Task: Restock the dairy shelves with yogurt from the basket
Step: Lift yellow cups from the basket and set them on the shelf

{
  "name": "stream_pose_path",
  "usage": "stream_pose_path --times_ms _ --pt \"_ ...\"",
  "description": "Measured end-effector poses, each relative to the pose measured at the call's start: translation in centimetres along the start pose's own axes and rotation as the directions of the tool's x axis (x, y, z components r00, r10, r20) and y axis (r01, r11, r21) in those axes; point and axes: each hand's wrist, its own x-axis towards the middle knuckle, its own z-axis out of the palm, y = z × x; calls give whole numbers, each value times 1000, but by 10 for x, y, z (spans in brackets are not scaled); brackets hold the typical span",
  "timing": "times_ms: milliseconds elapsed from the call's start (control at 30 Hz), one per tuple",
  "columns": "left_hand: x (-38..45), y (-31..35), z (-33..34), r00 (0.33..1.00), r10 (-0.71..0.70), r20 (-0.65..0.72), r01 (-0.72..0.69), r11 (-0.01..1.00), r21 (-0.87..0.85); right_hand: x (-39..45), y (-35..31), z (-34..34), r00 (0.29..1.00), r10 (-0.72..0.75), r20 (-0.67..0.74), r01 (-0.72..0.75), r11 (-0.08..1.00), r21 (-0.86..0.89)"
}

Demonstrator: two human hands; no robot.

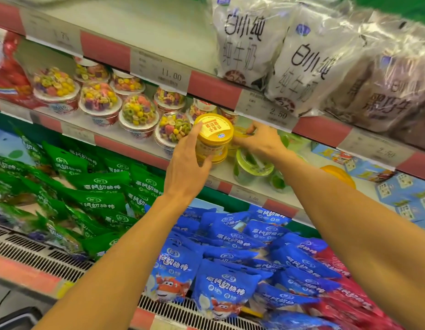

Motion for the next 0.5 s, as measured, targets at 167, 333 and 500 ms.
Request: stream_pose_path --times_ms 167,333,500 --pt "0 -1 0 1000 -14 11 14 1000 -14 7 3 -2 997 -4 83 9 998 -66" --pt "1 -2 0 1000 -30 8 31 999 -27 9 -1 -1 996 21 88 -19 999 -26" --pt "1 1 4 999 -48 -3 47 998 -40 10 -3 -3 993 26 116 -21 999 -44"
